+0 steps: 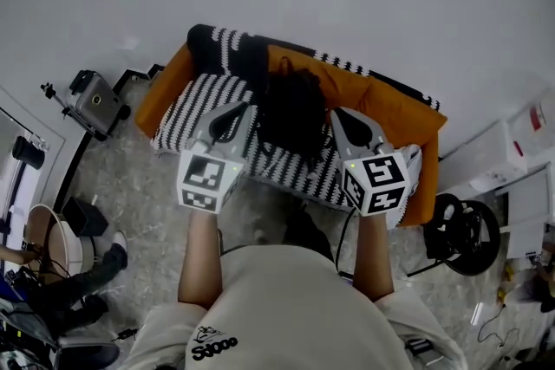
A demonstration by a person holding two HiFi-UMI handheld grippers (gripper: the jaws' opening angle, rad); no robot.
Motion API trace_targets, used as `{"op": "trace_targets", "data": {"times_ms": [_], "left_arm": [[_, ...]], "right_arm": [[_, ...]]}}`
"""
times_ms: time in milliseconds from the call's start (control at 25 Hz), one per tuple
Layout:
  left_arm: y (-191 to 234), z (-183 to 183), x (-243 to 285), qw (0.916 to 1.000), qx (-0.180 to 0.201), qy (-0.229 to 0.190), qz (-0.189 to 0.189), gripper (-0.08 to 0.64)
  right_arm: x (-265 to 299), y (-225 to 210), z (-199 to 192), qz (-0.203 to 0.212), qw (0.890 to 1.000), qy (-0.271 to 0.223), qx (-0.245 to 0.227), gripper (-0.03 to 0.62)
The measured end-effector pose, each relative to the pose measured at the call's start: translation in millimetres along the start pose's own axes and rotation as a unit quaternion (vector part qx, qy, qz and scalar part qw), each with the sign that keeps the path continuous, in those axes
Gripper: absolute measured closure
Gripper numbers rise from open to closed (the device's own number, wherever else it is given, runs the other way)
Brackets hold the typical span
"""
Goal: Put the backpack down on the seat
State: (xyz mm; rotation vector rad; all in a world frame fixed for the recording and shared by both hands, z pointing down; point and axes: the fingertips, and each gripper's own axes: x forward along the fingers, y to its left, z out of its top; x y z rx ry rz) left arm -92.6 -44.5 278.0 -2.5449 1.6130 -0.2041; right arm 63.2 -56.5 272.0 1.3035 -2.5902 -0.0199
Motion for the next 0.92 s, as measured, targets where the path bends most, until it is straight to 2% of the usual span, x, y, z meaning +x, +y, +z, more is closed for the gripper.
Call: {"op": "trace_targets", "data": {"times_ms": [400,920], "left_arm": [[-11,-5,-6,0.9999,-0.009,0.003,-0.011,0.549],[-4,-20,-10,0.9997,-0.019,0.014,-0.004,0.549]], "right_arm": [[-2,11,-8,0.007,1.0,0.001,0.008,0.589],[8,18,-18,0.016,1.0,0.013,0.009,0.589]]}}
